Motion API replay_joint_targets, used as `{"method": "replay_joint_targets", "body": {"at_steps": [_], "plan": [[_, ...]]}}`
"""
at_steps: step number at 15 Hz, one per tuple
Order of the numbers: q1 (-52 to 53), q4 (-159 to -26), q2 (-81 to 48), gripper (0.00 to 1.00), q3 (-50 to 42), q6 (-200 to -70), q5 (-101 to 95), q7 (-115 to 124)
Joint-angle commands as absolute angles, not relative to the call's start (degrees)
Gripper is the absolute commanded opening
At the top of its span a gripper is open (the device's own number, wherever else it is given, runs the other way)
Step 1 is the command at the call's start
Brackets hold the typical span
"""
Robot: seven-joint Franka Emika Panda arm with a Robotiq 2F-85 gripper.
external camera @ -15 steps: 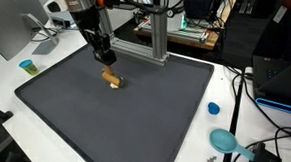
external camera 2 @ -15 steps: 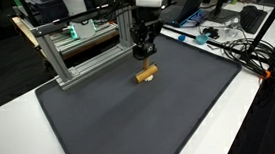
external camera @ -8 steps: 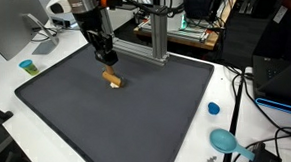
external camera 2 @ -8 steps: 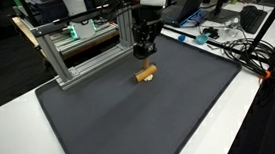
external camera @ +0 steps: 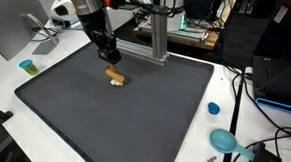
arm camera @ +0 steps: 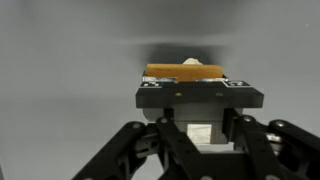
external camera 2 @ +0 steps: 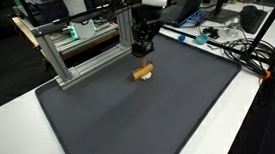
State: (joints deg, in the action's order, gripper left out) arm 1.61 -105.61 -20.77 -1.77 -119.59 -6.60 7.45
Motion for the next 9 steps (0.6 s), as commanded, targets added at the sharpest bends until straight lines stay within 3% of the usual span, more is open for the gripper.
{"method": "replay_joint_targets", "body": {"at_steps": [1,9], "plan": [[1.76,-106.68,-23.5,0.22,-2.22,-115.35,-7.72,7.97],[0.69,-111.8,-9.81,0.22,-0.68,-114.9,-4.67,0.4]]}}
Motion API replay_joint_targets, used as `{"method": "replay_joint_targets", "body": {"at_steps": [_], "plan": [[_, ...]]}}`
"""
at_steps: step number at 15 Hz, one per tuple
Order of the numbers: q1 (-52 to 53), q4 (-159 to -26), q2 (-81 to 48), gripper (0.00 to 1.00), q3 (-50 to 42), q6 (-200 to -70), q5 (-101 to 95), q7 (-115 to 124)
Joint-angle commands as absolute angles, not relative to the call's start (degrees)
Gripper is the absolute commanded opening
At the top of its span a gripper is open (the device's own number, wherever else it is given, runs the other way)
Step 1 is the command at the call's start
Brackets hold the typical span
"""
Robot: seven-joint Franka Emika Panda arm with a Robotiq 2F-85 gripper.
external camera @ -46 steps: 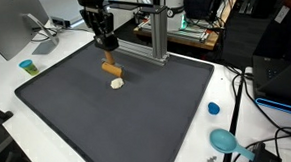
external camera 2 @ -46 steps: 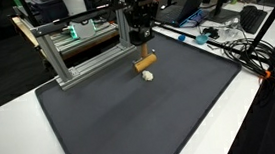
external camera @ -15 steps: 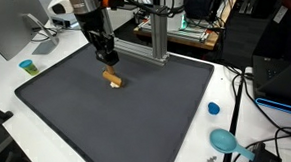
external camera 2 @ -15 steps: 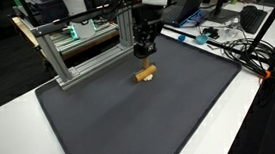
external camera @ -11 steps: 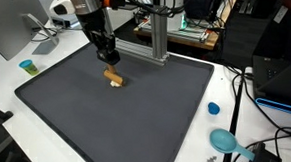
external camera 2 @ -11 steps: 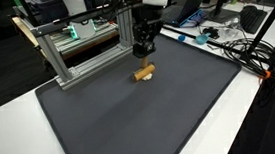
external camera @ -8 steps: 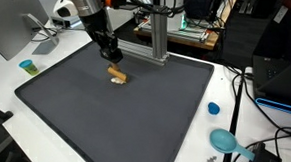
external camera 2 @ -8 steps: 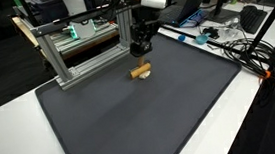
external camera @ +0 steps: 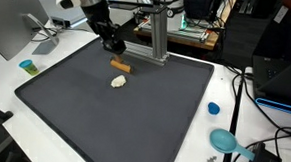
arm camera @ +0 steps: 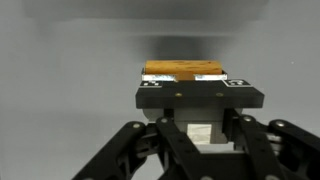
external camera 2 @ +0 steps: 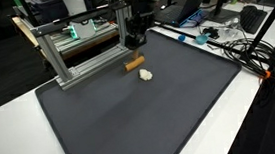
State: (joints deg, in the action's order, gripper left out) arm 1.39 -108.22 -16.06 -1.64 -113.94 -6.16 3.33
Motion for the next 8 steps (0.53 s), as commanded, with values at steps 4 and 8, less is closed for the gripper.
{"method": "replay_joint_targets", "body": {"at_steps": [4,8], "plan": [[1.3,-110.59,-11.56,0.22,-0.24,-118.05,-4.43,1.61],[1.26,-108.02,-16.54,0.22,-0.67,-120.93,-5.17,3.34]]}}
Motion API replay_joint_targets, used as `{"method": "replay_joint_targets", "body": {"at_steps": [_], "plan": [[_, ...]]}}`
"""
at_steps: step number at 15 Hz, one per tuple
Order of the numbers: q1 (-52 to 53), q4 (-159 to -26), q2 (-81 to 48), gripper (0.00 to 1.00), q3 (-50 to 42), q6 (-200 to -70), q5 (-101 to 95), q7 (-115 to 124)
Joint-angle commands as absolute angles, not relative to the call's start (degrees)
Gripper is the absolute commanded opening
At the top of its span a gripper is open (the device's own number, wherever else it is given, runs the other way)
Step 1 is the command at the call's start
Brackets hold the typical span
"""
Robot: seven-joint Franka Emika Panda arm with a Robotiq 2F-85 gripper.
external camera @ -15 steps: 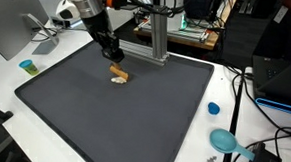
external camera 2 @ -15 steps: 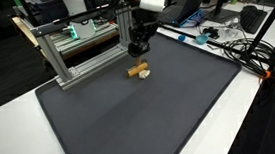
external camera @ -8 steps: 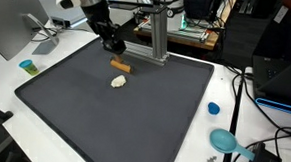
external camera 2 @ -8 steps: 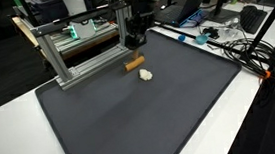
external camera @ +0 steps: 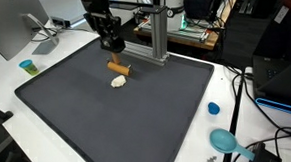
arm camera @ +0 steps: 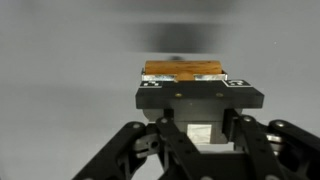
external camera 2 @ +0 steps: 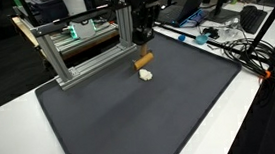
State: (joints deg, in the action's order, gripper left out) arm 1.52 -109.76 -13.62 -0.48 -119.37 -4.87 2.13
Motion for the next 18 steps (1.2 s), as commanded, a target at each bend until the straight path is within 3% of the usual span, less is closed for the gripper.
{"method": "replay_joint_targets", "body": {"at_steps": [1,18], "plan": [[1.25,-107.56,-17.6,0.22,-0.85,-121.07,-5.28,3.74],[1.54,-99.38,-27.69,0.22,-1.08,-122.62,-4.18,6.27]]}}
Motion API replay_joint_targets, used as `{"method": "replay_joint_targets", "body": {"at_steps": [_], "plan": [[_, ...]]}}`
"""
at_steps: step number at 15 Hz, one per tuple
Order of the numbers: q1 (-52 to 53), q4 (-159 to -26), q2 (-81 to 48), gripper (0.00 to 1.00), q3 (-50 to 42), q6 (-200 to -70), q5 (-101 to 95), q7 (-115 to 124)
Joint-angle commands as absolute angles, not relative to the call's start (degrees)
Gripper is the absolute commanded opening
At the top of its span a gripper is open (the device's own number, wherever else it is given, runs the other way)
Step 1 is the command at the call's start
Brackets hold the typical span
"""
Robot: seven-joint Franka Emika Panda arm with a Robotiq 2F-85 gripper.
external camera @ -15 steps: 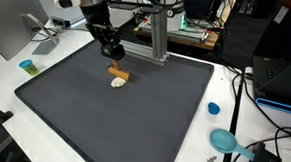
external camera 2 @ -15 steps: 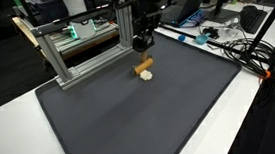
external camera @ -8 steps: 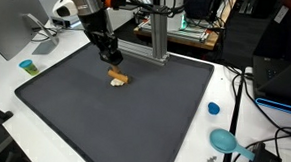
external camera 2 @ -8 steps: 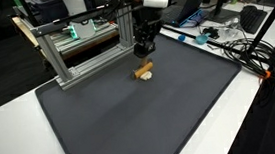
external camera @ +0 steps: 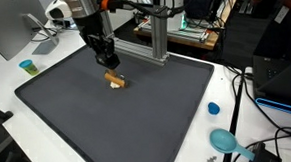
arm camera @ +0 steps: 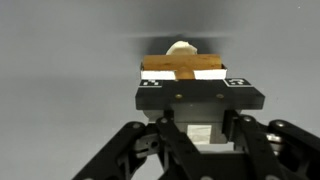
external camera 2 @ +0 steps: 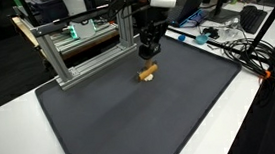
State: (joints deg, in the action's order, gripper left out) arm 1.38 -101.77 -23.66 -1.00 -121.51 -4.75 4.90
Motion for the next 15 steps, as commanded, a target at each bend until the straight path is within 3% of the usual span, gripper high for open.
{"method": "replay_joint_targets", "body": {"at_steps": [1,9,15], "plan": [[1.38,-98.96,-27.81,0.22,-1.04,-122.81,-3.83,6.34],[0.48,-97.19,-26.34,0.22,-1.3,-123.78,-2.02,7.94],[1.53,-103.64,-17.41,0.22,-2.35,-121.59,-6.55,7.65]]}}
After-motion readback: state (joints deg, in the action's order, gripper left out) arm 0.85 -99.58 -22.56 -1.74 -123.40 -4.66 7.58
